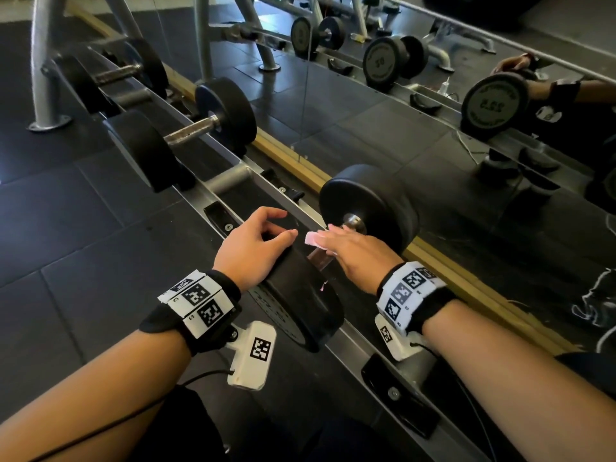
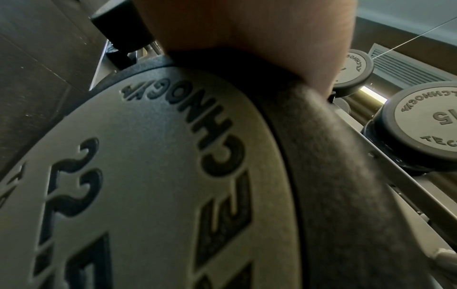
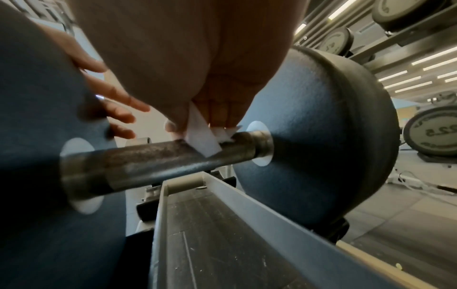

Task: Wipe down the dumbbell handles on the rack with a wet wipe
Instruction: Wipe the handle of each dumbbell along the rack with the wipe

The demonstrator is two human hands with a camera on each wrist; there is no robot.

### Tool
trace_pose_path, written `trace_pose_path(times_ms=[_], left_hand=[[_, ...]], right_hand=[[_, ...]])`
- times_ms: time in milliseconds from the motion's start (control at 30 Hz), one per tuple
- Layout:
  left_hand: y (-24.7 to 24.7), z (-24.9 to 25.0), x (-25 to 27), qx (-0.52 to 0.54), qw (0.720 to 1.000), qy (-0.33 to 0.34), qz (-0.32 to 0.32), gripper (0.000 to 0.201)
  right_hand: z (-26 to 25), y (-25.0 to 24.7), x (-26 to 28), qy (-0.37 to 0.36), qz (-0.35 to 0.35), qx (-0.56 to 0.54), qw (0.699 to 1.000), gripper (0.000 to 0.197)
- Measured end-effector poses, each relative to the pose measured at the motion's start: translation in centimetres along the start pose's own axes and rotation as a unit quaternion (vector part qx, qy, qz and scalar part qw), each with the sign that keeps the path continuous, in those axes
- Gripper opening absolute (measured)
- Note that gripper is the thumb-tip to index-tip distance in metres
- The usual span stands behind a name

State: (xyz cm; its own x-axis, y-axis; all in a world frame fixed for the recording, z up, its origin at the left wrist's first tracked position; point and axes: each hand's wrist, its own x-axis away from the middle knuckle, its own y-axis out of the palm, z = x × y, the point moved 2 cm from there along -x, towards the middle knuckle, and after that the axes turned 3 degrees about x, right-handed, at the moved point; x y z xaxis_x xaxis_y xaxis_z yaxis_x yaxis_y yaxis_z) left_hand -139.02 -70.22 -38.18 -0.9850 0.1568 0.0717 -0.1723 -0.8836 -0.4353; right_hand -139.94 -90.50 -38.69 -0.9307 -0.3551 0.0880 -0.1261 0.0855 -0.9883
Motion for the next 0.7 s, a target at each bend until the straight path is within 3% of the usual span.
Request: trace_pose_path(times_ms=[133, 300, 367, 467, 600, 700], left_hand=[[0.1, -0.3, -0.2, -0.003, 1.0, 0.004, 0.009, 0.04], [0.2, -0.6, -0.4, 0.002, 1.0, 0.005, 0.008, 0.04], [0.2, -0.6, -0.5, 0.0, 1.0, 0.006, 0.007, 0.039], [0.2, -0.7, -0.5, -0.005, 1.0, 0.01, 0.013, 0.039], [0.2, -0.7, -0.5, 0.004, 1.0, 0.009, 0.011, 0.039], [0.3, -0.8, -0.6, 0.008, 1.0, 0.012, 0.007, 0.039]], right_hand=[[-1.4, 1.0, 1.6, -0.091, 0.004, -0.104, 0.99, 0.055], [1.6, -0.2, -1.2, 0.015, -0.089, 0.051, 0.995, 0.08], [1.6, -1.0, -0.7, -0.003, -0.056, 0.04, 0.998, 0.068], [-1.0, -0.3, 1.5, -0.052, -0.059, -0.123, 0.989, 0.03], [-0.6, -0.8, 1.3, -0.094, -0.052, -0.192, 0.976, 0.031], [1.1, -2.7, -0.1, -0.049, 0.017, -0.286, 0.957, 0.031]])
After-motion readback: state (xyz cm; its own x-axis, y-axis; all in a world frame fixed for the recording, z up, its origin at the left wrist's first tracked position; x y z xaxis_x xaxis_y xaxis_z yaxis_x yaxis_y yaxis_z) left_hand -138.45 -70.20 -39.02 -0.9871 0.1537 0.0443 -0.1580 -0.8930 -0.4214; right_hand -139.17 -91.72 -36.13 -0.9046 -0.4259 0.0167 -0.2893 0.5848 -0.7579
